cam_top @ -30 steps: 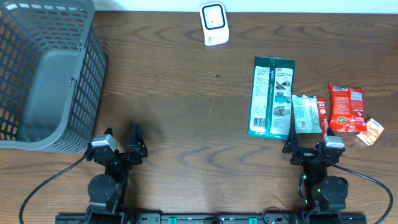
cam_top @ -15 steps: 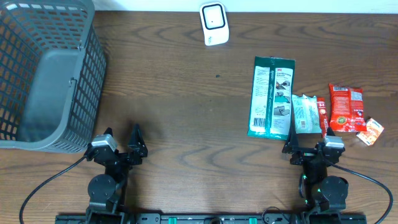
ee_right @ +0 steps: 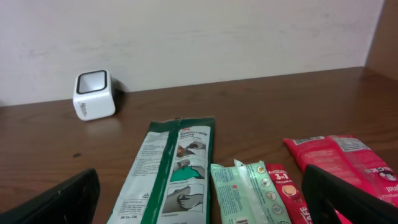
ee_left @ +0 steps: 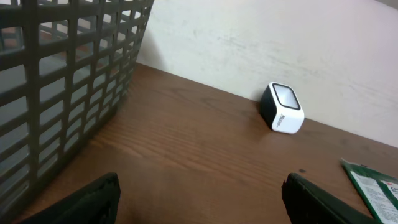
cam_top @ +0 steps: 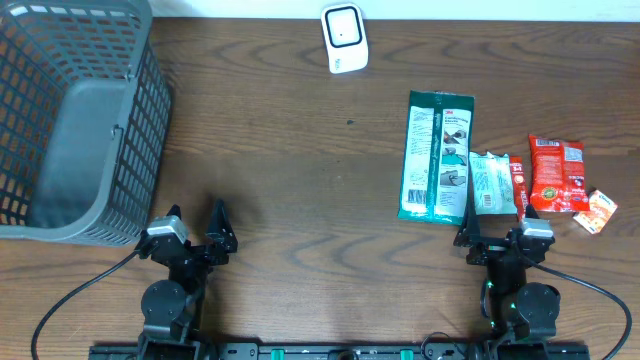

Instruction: Scan the item barcode

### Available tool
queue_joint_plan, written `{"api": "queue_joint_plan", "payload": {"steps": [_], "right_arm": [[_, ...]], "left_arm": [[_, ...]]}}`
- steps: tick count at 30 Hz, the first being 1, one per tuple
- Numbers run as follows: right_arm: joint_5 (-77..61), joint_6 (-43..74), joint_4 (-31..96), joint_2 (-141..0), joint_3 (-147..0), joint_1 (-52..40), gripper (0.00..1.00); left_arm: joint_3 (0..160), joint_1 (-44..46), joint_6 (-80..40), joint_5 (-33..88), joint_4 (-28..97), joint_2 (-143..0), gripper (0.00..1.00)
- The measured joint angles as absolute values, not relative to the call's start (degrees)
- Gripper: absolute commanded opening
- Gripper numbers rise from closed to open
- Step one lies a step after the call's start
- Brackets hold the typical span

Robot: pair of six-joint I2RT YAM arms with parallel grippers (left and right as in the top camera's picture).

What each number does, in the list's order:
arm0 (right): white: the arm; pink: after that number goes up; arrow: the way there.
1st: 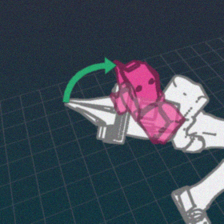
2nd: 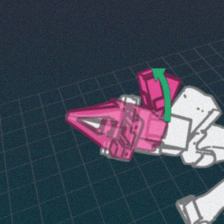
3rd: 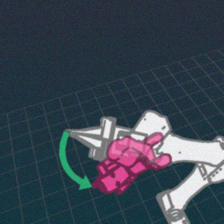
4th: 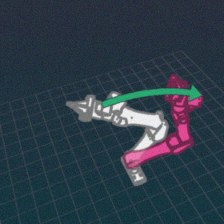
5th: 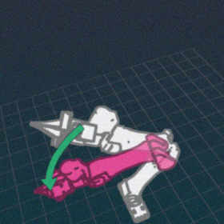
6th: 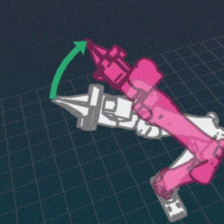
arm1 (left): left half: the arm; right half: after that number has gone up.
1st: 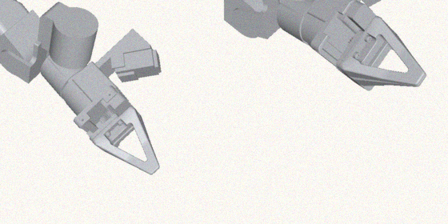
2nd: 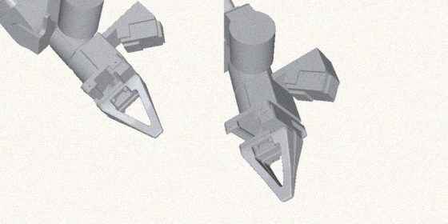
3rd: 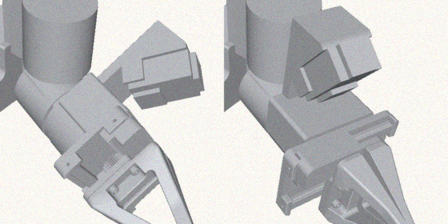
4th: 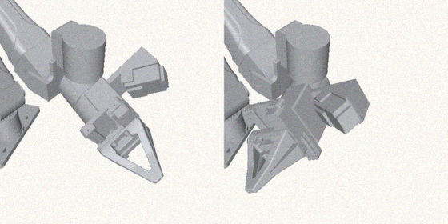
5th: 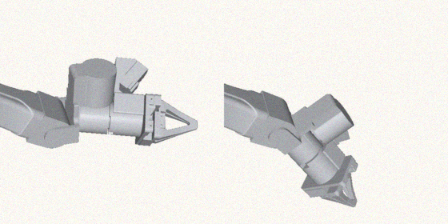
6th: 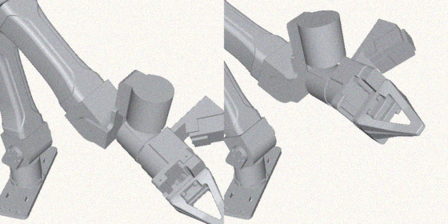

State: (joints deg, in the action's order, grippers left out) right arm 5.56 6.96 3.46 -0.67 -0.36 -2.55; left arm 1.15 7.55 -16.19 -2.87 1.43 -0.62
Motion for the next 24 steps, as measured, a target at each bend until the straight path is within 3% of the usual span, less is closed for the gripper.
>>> {"api": "queue_joint_plan", "payload": {"steps": [24], "right_arm": [[5.54,6.96,3.46,-0.67,-0.36,-2.52,0.99]], "left_arm": [[1.15,3.16,-16.19,-2.87,1.43,-0.62,0.85]]}}
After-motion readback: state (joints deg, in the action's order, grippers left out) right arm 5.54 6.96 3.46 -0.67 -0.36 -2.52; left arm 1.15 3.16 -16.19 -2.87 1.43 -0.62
